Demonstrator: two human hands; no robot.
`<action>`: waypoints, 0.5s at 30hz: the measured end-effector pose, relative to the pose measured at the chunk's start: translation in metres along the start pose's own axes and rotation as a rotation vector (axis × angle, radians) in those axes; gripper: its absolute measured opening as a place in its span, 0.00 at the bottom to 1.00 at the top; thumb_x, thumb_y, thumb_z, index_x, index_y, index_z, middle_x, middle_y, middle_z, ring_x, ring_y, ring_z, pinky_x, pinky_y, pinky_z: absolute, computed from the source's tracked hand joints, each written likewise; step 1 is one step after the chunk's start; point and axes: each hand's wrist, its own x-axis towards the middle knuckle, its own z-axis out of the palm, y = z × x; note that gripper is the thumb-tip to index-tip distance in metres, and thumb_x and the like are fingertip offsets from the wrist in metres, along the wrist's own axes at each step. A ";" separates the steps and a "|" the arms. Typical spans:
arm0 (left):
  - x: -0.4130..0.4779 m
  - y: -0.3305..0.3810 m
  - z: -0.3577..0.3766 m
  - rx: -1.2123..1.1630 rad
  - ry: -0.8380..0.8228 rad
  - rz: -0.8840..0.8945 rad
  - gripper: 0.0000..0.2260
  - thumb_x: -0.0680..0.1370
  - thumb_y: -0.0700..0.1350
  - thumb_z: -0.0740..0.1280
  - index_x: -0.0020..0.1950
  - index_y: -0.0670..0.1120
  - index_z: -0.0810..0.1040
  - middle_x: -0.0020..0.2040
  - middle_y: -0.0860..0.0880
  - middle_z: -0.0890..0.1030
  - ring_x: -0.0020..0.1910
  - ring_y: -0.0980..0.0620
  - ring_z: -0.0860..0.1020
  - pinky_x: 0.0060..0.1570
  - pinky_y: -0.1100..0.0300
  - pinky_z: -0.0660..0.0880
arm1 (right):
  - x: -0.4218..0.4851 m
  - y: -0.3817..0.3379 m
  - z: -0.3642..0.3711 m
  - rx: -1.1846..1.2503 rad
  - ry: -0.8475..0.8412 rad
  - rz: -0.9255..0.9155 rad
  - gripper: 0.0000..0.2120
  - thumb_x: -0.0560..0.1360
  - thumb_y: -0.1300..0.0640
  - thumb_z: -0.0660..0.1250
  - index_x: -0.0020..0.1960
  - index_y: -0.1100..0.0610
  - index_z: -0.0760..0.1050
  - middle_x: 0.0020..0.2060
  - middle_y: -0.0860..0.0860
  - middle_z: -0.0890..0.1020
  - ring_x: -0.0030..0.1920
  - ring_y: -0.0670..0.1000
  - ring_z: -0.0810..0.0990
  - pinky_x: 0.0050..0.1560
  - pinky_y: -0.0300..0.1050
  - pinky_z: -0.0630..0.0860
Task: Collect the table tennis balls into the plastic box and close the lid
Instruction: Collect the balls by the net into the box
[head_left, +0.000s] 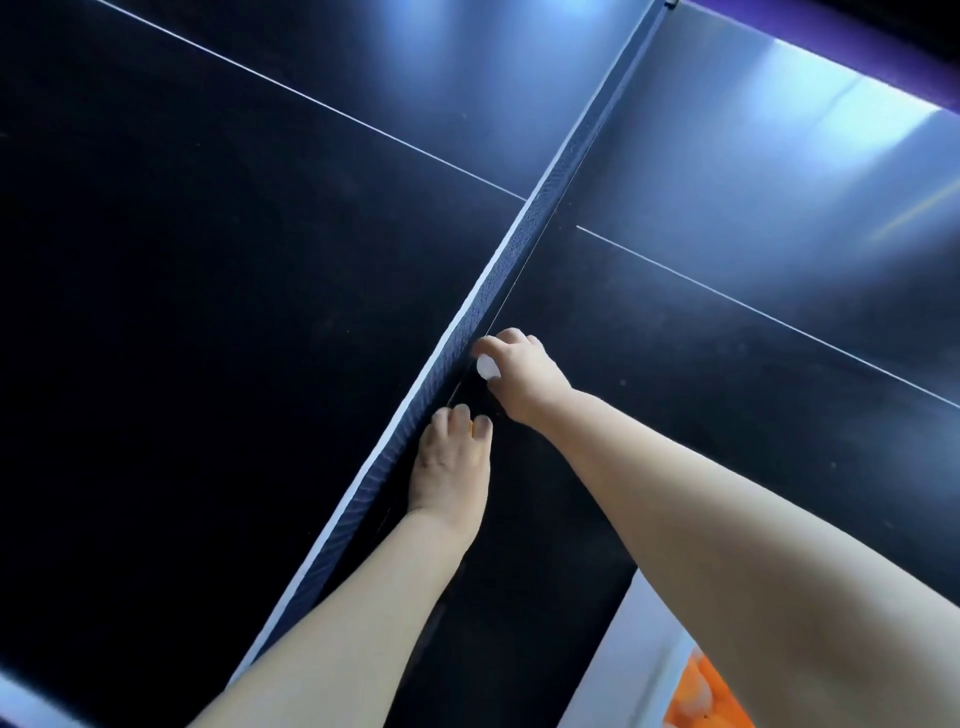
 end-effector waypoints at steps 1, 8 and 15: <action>-0.004 0.000 -0.002 0.003 -0.016 0.018 0.16 0.60 0.34 0.74 0.45 0.45 0.79 0.44 0.45 0.78 0.44 0.45 0.78 0.42 0.57 0.78 | -0.006 0.003 0.000 -0.032 -0.008 -0.001 0.18 0.76 0.63 0.61 0.63 0.50 0.70 0.59 0.52 0.71 0.59 0.56 0.68 0.46 0.50 0.73; -0.023 0.027 -0.053 -0.288 -0.284 -0.025 0.15 0.81 0.55 0.56 0.59 0.45 0.69 0.52 0.47 0.75 0.46 0.45 0.78 0.40 0.55 0.72 | -0.105 0.030 -0.063 0.361 0.133 0.213 0.09 0.75 0.49 0.60 0.53 0.48 0.74 0.45 0.47 0.77 0.42 0.50 0.75 0.43 0.46 0.75; -0.091 0.085 -0.126 -0.983 -0.151 0.186 0.19 0.75 0.65 0.56 0.53 0.53 0.75 0.45 0.56 0.77 0.44 0.57 0.77 0.42 0.61 0.75 | -0.278 0.072 -0.100 0.677 0.599 0.172 0.14 0.70 0.49 0.57 0.36 0.56 0.76 0.33 0.52 0.78 0.31 0.44 0.72 0.33 0.40 0.69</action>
